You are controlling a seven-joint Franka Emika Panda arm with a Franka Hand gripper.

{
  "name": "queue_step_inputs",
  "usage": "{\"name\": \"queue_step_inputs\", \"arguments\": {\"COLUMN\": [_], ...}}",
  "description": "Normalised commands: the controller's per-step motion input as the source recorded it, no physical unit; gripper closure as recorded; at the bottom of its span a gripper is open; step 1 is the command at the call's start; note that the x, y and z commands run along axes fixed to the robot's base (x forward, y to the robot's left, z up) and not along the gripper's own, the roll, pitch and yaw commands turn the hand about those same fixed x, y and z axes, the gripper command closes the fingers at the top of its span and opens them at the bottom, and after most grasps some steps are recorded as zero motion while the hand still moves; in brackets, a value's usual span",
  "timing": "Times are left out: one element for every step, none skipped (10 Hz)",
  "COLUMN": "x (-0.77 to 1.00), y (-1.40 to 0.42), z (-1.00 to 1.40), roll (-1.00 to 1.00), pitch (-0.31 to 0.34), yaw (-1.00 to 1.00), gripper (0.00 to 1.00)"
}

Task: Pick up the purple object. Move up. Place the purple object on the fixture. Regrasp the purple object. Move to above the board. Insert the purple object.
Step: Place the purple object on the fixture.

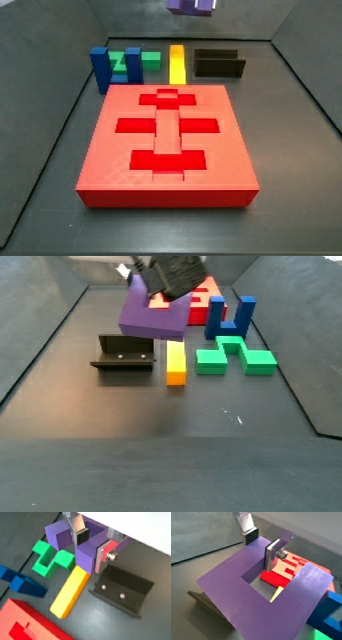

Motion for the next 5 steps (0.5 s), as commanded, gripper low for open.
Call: {"name": "queue_step_inputs", "arguments": {"x": [1.00, 0.97, 0.77, 0.64, 0.63], "y": [-0.24, -0.21, -0.13, -0.08, -0.04], "z": [-0.13, -0.06, -0.10, -0.18, -0.10], "roll": [-0.21, -0.21, -0.23, -0.61, -0.84], "pitch": [0.006, 0.117, 0.137, 0.000, 0.000], "yaw": [0.00, 0.00, 0.11, 0.11, 0.12], "gripper": [1.00, 1.00, 1.00, 1.00, 1.00]}}
